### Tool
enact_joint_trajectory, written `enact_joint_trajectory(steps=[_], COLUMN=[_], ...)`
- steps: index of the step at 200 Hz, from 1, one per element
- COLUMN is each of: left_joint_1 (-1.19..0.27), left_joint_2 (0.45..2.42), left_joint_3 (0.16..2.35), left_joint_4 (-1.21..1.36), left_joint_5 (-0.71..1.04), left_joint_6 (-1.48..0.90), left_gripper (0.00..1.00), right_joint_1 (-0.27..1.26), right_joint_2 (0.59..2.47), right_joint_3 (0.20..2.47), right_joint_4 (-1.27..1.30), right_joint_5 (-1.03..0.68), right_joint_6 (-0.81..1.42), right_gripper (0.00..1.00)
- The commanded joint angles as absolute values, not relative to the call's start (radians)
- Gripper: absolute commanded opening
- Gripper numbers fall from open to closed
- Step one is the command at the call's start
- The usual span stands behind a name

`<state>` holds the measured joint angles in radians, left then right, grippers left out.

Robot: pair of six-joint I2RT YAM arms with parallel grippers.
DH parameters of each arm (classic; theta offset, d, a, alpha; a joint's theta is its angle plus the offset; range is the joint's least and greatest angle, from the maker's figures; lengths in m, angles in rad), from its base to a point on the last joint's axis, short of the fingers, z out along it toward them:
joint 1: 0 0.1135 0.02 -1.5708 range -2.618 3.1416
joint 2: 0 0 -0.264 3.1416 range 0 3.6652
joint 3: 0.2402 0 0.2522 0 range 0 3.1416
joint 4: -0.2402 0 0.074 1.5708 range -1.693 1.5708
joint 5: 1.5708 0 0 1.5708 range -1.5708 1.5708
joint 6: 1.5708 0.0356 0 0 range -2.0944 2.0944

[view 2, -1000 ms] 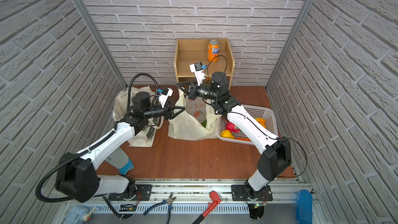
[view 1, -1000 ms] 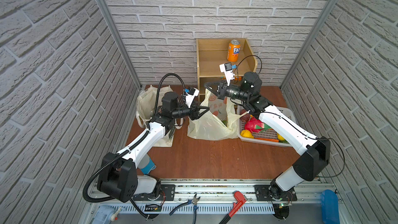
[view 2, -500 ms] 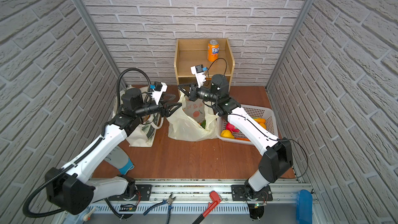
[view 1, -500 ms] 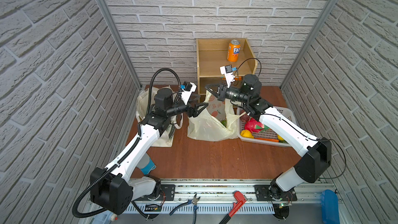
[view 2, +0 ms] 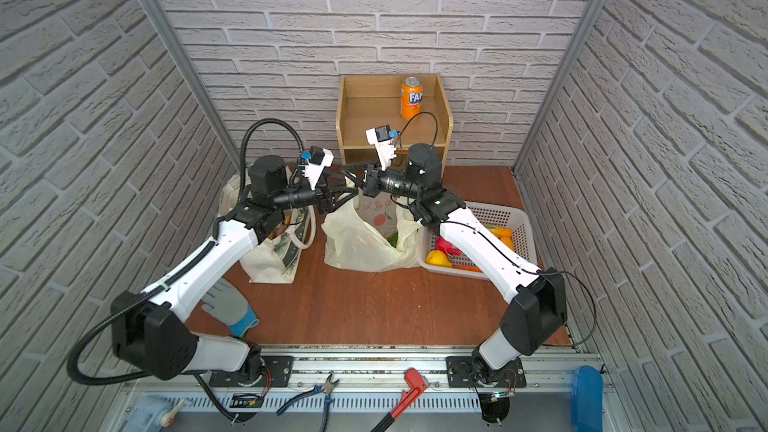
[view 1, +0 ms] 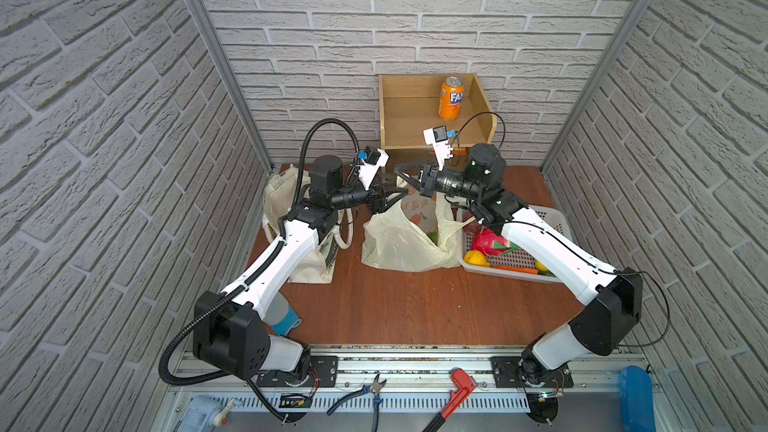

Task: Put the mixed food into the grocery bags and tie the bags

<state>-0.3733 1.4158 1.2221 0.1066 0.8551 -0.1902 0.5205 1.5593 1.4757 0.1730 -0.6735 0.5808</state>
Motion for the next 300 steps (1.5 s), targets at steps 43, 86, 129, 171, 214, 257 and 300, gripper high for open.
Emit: enact_joint_trajectory(steps=[43, 86, 129, 171, 214, 257, 300], left_joint_1=[-0.379, -0.381, -0.381, -0.381, -0.383, -0.383, -0.383], left_joint_2=[1.456, 1.451, 1.454, 1.464, 1.475, 1.447, 1.408], left_joint_3=[1.206, 1.119, 1.057, 1.051, 1.048, 1.011, 0.974], left_joint_4=[0.314, 0.337, 0.378, 0.412, 0.436, 0.434, 0.418], left_joint_5=[0.929, 0.903, 0.888, 0.881, 0.872, 0.799, 0.737], left_joint_6=[-0.315, -0.324, -0.351, -0.382, -0.407, -0.402, -0.371], left_gripper=[0.39, 0.35, 0.35, 0.26, 0.00, 0.00, 0.00], right_joint_1=[0.529, 0.530, 0.529, 0.530, 0.529, 0.462, 0.293], right_joint_2=[1.525, 1.523, 1.520, 1.516, 1.513, 1.441, 1.300], right_joint_3=[1.494, 1.495, 1.497, 1.486, 1.487, 1.462, 1.310], right_joint_4=[0.233, 0.226, 0.216, 0.218, 0.207, 0.050, -0.115], right_joint_5=[-0.677, -0.655, -0.650, -0.649, -0.641, -0.537, -0.420], right_joint_6=[0.604, 0.600, 0.596, 0.597, 0.595, 0.563, 0.572], right_gripper=[0.06, 0.06, 0.06, 0.06, 0.05, 0.54, 0.61])
